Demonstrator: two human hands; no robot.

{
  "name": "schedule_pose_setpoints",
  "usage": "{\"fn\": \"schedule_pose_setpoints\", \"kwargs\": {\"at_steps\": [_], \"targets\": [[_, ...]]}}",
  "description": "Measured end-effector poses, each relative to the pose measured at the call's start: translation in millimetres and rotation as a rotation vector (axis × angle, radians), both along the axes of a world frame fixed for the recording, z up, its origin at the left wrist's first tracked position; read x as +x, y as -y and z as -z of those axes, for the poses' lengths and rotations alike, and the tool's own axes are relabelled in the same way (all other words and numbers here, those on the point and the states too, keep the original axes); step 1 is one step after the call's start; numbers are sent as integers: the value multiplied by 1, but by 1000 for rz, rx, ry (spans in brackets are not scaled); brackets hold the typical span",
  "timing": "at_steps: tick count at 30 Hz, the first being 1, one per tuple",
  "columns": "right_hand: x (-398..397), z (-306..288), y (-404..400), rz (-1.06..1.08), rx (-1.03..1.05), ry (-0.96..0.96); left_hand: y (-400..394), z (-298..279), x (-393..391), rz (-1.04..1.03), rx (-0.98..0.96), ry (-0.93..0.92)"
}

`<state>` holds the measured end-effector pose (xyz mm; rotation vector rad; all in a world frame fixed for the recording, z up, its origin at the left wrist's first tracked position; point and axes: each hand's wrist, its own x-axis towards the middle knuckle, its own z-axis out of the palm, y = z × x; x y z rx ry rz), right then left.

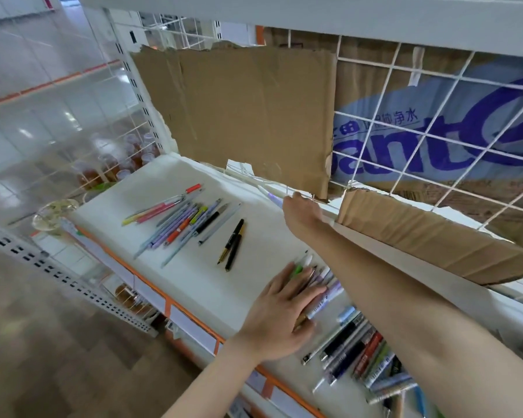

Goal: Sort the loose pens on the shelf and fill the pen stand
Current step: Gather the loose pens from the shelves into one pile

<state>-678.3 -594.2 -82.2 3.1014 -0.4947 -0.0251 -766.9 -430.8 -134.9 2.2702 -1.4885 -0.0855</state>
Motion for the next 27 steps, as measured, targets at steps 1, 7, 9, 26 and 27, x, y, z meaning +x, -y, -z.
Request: {"fn": "schedule_pose_setpoints", "kwargs": {"at_steps": [1, 7, 9, 26, 27], "targets": [[-4, -3, 0, 15, 97, -3, -1, -2, 0, 12, -15, -24], [-43, -18, -2, -52, 596, -216, -10, -23, 11, -226, -403, -379], [-57, -25, -10, -86, 907, -270, -9, -25, 27, -410, -419, -349], [-47, 15, -48, -439, 675, 62, -81, -38, 182, -776, -170, -42], [-44, 13, -51, -450, 669, 55, -88, -37, 196, -789, -80, -33]]}}
